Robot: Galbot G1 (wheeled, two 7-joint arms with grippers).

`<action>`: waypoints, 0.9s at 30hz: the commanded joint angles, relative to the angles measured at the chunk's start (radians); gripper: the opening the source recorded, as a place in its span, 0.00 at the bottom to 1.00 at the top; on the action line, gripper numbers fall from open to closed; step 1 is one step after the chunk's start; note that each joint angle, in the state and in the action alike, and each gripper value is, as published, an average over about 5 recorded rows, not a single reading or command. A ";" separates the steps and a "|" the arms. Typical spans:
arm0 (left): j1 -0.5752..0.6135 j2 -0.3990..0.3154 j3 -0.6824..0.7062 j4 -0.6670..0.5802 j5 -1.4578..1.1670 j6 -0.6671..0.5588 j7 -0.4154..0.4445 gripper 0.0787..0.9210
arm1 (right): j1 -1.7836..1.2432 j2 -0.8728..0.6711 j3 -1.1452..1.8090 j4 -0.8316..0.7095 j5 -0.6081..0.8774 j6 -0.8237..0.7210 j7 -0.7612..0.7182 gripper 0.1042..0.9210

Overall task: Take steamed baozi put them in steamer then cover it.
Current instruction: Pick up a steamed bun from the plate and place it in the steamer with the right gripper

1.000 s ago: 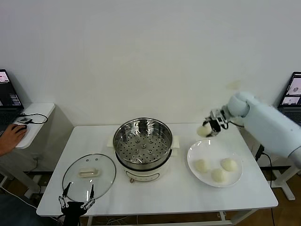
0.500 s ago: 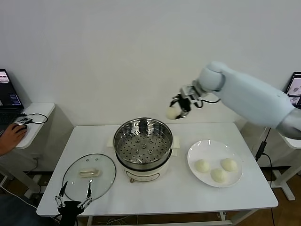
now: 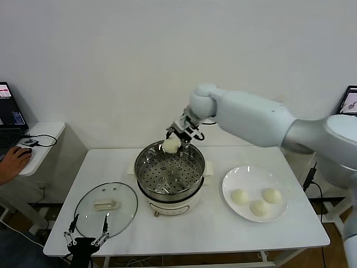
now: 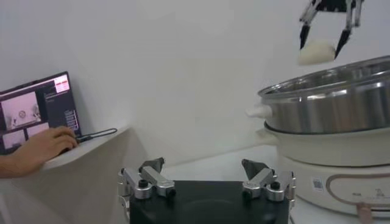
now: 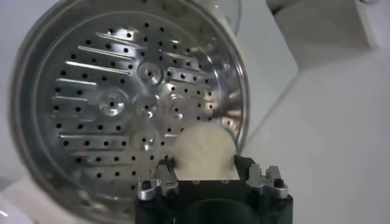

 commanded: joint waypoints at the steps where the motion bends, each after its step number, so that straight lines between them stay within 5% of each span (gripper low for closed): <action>1: 0.002 -0.003 -0.002 -0.004 -0.001 -0.001 0.000 0.88 | -0.036 0.066 -0.039 -0.074 -0.123 0.138 0.033 0.64; 20: -0.004 -0.008 -0.002 0.001 0.003 -0.001 0.000 0.88 | -0.155 0.096 0.079 -0.237 -0.397 0.311 0.119 0.66; 27: -0.006 -0.010 -0.004 0.001 0.004 -0.001 -0.002 0.88 | -0.166 0.115 0.104 -0.268 -0.401 0.330 0.150 0.83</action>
